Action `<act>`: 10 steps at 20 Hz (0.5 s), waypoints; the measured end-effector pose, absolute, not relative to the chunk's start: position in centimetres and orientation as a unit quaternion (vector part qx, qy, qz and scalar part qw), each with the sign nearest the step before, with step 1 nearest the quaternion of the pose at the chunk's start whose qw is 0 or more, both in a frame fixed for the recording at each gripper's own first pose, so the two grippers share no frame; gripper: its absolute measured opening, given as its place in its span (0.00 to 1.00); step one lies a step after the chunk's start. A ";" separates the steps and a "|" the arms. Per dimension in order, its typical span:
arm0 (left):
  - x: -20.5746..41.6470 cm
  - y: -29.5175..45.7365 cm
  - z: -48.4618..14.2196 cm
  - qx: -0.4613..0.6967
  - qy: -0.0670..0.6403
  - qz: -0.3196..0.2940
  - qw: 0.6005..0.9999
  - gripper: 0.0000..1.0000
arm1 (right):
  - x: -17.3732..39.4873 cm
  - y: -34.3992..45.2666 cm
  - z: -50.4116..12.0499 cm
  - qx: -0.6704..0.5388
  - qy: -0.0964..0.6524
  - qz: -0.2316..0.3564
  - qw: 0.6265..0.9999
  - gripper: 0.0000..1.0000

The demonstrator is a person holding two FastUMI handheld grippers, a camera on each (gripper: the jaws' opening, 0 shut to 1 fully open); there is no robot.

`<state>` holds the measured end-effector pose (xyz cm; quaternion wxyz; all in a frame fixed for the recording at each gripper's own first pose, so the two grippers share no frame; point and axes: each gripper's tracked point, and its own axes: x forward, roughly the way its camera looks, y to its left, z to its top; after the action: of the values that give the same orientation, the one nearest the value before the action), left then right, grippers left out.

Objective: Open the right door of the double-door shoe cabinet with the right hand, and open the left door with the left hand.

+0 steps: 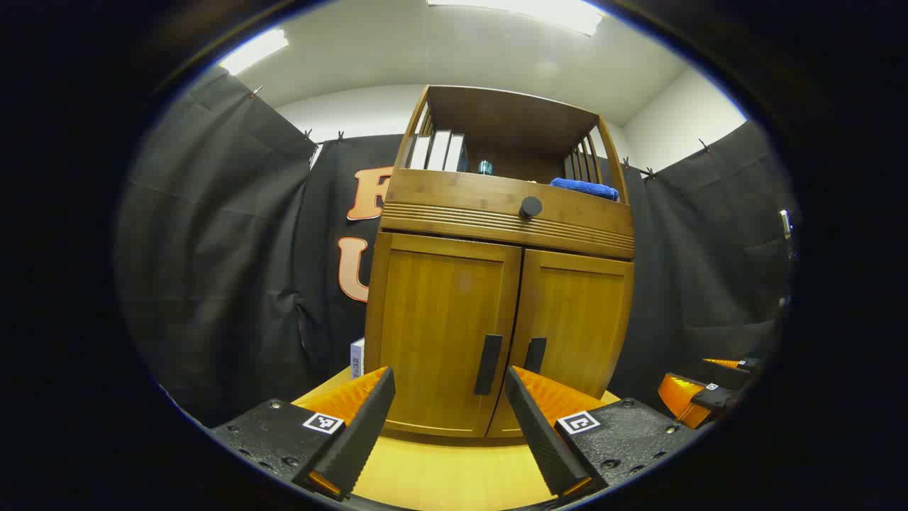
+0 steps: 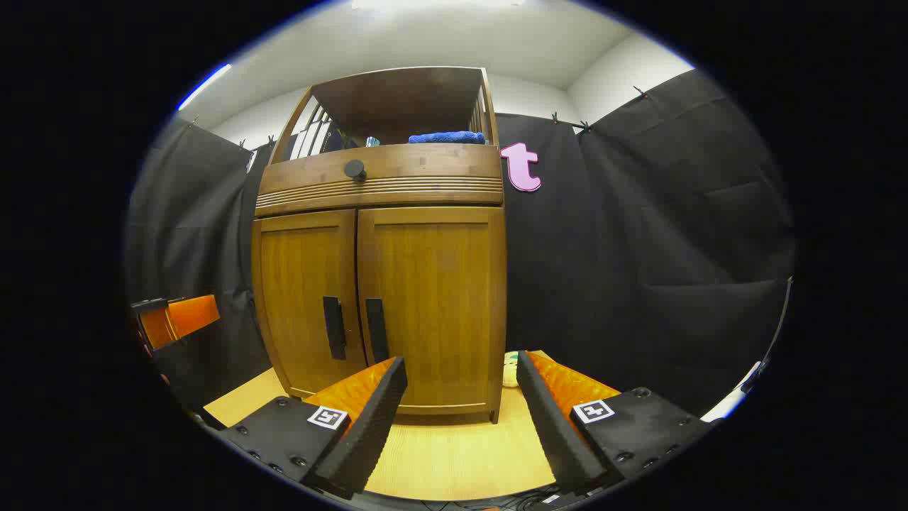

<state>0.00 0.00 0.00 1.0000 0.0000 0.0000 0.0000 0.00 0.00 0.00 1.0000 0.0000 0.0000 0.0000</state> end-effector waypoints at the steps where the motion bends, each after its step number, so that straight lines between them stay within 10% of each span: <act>1: 0.1 0.5 0.3 -0.001 0.002 -0.002 1.000 0.91 | 0.0 0.6 0.2 0.000 -0.002 0.001 1.000 1.00; 10: 0.5 5.3 2.3 0.000 -0.014 0.017 1.000 0.91 | 0.1 3.1 0.9 -0.005 -0.005 -0.007 1.000 0.96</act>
<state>0.54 5.27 2.30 0.9997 0.0000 -0.0141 0.0174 0.07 3.10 0.89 1.0000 -0.0052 -0.0053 -0.0065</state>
